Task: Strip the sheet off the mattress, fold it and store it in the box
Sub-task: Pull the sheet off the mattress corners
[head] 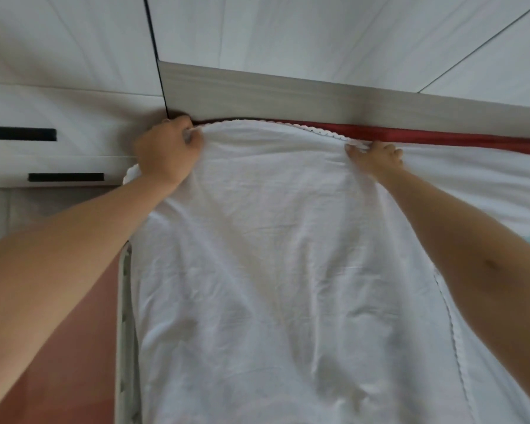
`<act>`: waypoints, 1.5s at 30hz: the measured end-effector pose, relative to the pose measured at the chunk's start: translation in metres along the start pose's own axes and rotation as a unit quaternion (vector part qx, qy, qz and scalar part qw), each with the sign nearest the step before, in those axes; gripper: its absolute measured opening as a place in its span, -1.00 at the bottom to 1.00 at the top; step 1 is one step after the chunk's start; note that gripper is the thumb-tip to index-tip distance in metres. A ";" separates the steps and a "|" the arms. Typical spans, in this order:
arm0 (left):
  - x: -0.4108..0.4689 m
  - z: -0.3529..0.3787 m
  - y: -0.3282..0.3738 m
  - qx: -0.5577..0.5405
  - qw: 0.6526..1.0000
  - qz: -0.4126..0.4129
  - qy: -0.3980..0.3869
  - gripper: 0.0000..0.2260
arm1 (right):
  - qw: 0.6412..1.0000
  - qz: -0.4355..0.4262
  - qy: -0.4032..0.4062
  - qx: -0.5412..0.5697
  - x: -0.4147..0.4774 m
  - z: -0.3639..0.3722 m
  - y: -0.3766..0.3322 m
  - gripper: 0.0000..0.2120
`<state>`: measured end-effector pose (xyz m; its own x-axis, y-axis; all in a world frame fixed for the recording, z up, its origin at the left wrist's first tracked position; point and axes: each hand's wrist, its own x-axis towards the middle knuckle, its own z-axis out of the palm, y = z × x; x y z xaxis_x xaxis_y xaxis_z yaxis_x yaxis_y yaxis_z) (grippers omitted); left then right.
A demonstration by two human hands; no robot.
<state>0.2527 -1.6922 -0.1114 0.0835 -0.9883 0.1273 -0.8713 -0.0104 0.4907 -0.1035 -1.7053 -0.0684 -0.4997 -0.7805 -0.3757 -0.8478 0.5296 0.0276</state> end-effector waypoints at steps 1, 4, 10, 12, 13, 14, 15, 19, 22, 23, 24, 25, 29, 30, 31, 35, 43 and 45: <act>-0.001 0.001 -0.001 0.003 1.000 0.006 0.008 -0.78 | 1.000 0.014 -0.009 0.021 0.000 0.004 -0.002 -0.24; -0.011 0.006 -0.005 -0.023 0.998 0.043 0.037 -0.77 | 0.994 0.039 -0.020 0.101 0.008 0.005 0.001 -0.22; -0.014 0.014 -0.011 -0.046 0.995 0.052 0.075 -0.76 | 0.916 0.057 -0.101 0.383 0.023 -0.011 0.009 -0.36; -0.011 0.014 -0.011 -0.056 0.994 0.047 0.088 -0.76 | 0.889 0.070 -0.078 0.445 0.029 -0.016 0.011 -0.42; -0.011 0.014 -0.011 -0.057 0.993 0.043 0.091 -0.75 | 0.878 0.063 -0.062 0.471 0.029 -0.018 0.011 -0.51; -0.011 0.015 -0.011 -0.057 0.993 0.041 0.091 -0.74 | 0.873 0.050 -0.059 0.481 0.030 -0.017 0.010 -0.61; -0.012 0.016 -0.011 -0.055 0.994 0.036 0.092 -0.74 | 0.869 0.036 -0.069 0.488 0.027 -0.016 0.008 -0.66; -0.011 0.018 -0.011 -0.040 0.995 0.021 0.092 -0.76 | 0.901 0.011 -0.094 0.422 0.027 -0.008 0.005 -0.04; -0.012 0.019 -0.013 -0.013 0.995 0.037 0.090 -0.77 | 0.977 0.023 -0.048 0.208 0.031 0.002 0.003 0.06; -0.011 0.019 -0.012 -0.004 0.995 0.045 0.089 -0.78 | 0.990 0.043 -0.022 0.135 0.029 0.006 -0.002 -0.03; -0.012 0.018 -0.011 -0.001 0.995 0.049 0.087 -0.79 | 0.992 0.068 -0.011 0.102 0.022 0.007 -0.010 -0.09; -0.011 0.017 -0.010 -0.003 0.995 0.051 0.084 -0.80 | 0.991 0.096 0.000 0.094 0.016 0.007 -0.018 -0.12; -0.012 0.012 -0.004 -0.024 0.996 0.037 0.075 -0.85 | 0.989 0.114 0.091 0.020 -0.028 0.001 -0.060 -0.18; -0.013 0.010 -0.004 -0.024 0.997 0.034 0.069 -0.85 | 0.993 0.064 0.100 0.010 -0.053 0.005 -0.073 -0.20; -0.014 0.008 -0.004 -0.022 0.997 0.032 0.065 -0.84 | 0.995 -0.011 0.091 0.027 -0.083 0.014 -0.086 -0.21; -0.017 0.001 -0.001 -0.035 0.999 -0.004 0.018 -0.80 | 0.950 -0.298 -0.092 0.011 -0.216 0.078 -0.084 -0.24; -0.098 -0.045 -0.060 -0.152 0.967 -0.161 -0.124 -0.52 | 0.977 -0.100 -0.187 0.004 -0.262 0.095 -0.073 -0.13; -0.148 -0.050 -0.081 -0.294 0.892 -0.288 -0.187 -0.47 | 0.973 -0.104 -0.205 0.034 -0.283 0.097 -0.087 -0.01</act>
<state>0.3351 -1.5377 -0.1264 0.1727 -0.8279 -0.5336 -0.3232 -0.5594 0.7633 0.1288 -1.4979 -0.0539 -0.1942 -0.6817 -0.7054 -0.9025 0.4060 -0.1439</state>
